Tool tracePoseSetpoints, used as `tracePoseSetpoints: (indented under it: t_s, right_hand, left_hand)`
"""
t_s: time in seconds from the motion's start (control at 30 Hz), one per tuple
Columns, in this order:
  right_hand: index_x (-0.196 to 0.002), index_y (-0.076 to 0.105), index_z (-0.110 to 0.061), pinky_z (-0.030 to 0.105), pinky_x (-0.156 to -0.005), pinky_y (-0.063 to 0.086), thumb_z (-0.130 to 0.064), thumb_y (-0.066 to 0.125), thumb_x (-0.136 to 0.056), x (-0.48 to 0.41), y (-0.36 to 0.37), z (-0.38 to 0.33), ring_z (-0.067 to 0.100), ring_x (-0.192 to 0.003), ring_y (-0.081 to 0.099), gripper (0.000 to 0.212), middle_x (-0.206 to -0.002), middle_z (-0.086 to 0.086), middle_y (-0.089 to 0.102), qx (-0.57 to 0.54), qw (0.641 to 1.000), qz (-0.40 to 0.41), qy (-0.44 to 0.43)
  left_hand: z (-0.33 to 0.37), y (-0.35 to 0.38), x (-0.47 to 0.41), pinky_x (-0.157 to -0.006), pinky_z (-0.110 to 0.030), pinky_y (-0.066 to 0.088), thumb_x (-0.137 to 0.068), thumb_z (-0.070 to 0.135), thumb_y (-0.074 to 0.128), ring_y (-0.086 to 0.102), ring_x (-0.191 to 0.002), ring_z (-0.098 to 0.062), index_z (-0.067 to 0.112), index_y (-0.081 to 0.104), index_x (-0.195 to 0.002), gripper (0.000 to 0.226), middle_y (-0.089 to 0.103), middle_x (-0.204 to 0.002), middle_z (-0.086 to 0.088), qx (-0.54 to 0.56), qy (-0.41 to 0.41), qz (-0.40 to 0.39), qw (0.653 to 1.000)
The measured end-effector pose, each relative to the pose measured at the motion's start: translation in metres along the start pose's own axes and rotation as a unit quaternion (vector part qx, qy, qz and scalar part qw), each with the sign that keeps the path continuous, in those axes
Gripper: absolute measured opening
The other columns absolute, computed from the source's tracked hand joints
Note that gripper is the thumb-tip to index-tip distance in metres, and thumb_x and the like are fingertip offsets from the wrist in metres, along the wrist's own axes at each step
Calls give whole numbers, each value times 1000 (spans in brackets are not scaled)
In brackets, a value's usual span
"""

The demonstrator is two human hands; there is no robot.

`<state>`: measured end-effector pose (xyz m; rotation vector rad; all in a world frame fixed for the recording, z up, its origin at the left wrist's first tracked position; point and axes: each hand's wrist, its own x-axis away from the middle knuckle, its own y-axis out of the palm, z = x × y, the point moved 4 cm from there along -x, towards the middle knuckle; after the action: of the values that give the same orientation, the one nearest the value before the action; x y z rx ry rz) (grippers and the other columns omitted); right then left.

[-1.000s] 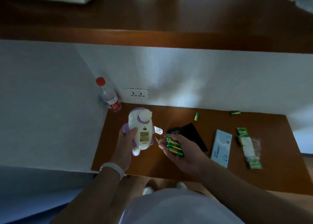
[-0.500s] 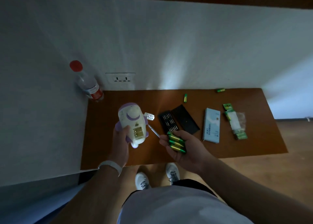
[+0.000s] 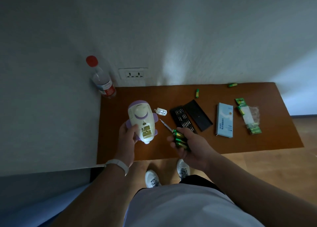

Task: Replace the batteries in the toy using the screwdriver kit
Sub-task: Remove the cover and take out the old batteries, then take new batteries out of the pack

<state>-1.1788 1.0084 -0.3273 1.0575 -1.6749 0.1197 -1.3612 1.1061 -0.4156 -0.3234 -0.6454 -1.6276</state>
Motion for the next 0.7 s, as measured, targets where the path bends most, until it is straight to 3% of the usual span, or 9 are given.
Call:
tracePoseSetpoints:
  t_s: [0.13,0.23,0.37,0.47,0.6,0.7]
  right_hand:
    - [-95,60,-8,13,-34,41,-28,59,-96,2,6,2,12,-48,58,21,-74,12,69,31,1000,3,1]
    - [-98,56,-11,14,-31,34,-30,58,-97,3,5,6,12,-42,48,19,-71,12,67,65,998,7,-3]
    - [-95,54,-12,16,-31,30,-33,60,-95,5,3,9,13,-41,44,21,-69,12,63,83,997,6,-8]
    - [-94,54,-12,16,-31,30,-32,62,-94,7,1,9,12,-41,44,22,-69,12,61,84,996,4,-8]
    - [-85,50,-13,17,-31,26,-32,61,-94,7,0,9,12,-38,41,23,-57,5,52,89,996,-5,-16]
    - [-78,47,-15,19,-34,21,-34,59,-94,6,-3,8,13,-35,36,27,-50,2,43,102,995,1,-20]
  left_hand:
    - [6,-4,3,-69,-19,58,-84,31,69,73,-97,-9,33,58,-120,39,70,-119,1,-16,17,3,1000]
    - [9,-7,3,-71,-20,57,-93,20,65,73,-98,-11,36,58,-115,28,70,-116,2,-24,22,14,999]
    - [13,-11,2,-92,-35,51,-92,24,69,64,-113,-20,24,51,-134,47,66,-122,-1,-61,29,34,997]
    - [15,-16,2,-84,-28,47,-91,29,72,62,-114,-16,21,45,-143,60,65,-119,5,-94,40,55,993]
    - [19,-17,6,-75,-21,44,-91,34,73,58,-103,-2,22,45,-142,60,63,-111,16,-138,52,64,987]
    - [22,-17,7,-73,-20,43,-91,34,73,57,-101,0,22,45,-141,59,62,-110,16,-154,52,73,984]
